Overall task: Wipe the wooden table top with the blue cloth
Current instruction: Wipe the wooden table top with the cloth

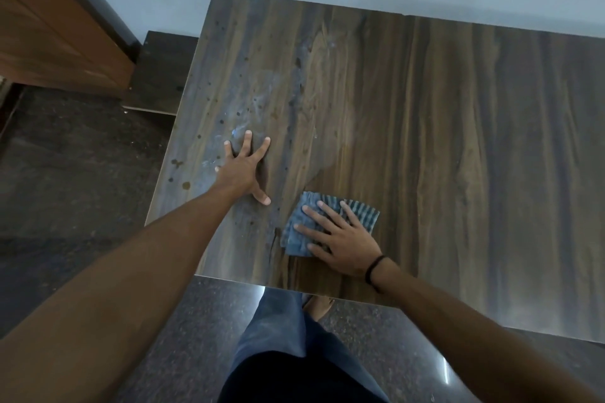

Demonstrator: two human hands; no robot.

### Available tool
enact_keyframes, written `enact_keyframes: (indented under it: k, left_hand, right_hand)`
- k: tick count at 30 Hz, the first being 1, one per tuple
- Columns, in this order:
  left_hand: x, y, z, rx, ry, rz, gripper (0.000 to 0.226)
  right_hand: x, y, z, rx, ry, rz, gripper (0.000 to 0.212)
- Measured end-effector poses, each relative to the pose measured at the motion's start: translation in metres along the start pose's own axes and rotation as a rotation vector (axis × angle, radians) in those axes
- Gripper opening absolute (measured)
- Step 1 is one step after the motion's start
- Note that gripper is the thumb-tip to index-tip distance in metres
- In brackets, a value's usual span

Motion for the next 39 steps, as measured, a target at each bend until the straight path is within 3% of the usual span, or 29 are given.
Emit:
enact_keyframes:
  k: [2,6,8,9,12,15,17,22,24,27,29,31,36,39]
  left_hand:
    - [0.000,0.000,0.000,-0.010,-0.010,-0.005,0.154]
    - [0.002,-0.003,-0.001,-0.006,-0.019,0.008,0.153]
    - [0.001,-0.003,0.000,-0.011,-0.023,0.004,0.153]
    - [0.000,-0.003,0.001,-0.015,-0.028,0.000,0.153]
    - [0.000,-0.004,0.002,-0.022,-0.038,-0.009,0.152]
    - [0.002,-0.005,0.000,-0.027,-0.038,-0.004,0.152]
    - [0.004,-0.004,0.000,-0.032,-0.044,0.004,0.151]
    - [0.003,-0.005,0.002,-0.032,-0.047,0.009,0.151]
    - [0.002,-0.005,0.002,-0.046,-0.056,-0.001,0.151]
    - [0.002,-0.006,0.003,-0.054,-0.063,-0.010,0.150]
    - [0.003,-0.005,0.003,-0.051,-0.063,-0.006,0.150]
    - [0.004,-0.004,0.002,-0.052,-0.064,0.000,0.150]
    - [0.004,-0.005,0.001,-0.041,-0.052,0.010,0.151]
    - [0.003,-0.006,0.001,-0.032,-0.048,0.001,0.153]
  right_hand:
    - [0.011,0.009,-0.034,0.009,-0.030,-0.012,0.054]
    - [0.048,0.054,-0.085,-0.533,0.147,-0.214,0.054]
    - [0.050,0.065,-0.072,-0.657,0.208,-0.264,0.056]
    - [0.044,0.062,-0.059,-0.612,0.187,-0.257,0.056]
    - [0.016,0.024,-0.021,-0.174,0.031,-0.070,0.055]
    - [0.017,0.009,-0.047,0.087,-0.076,0.040,0.056]
    - [0.037,0.030,-0.076,-0.012,-0.081,0.001,0.057]
    - [0.070,0.097,-0.102,-0.700,0.222,-0.236,0.059]
    - [0.060,0.097,-0.076,-0.659,0.185,-0.227,0.058]
    - [0.043,0.061,-0.047,-0.200,0.024,-0.024,0.057]
    - [0.047,0.053,-0.065,-0.065,-0.014,0.040,0.058]
    - [0.059,0.070,-0.092,-0.144,-0.022,-0.012,0.057]
    - [0.084,0.133,-0.119,-0.678,0.221,-0.214,0.059]
    - [0.065,0.118,-0.080,-0.579,0.158,-0.185,0.058]
Point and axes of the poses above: each hand's wrist, its own y-axis towards the middle knuckle, its own x-axis out of the back of the hand, z = x × y, the point moved 1 cm from there along y, towards the middle knuckle, and after that the axes turned 5 degrees about y, right-handed, at the moved point
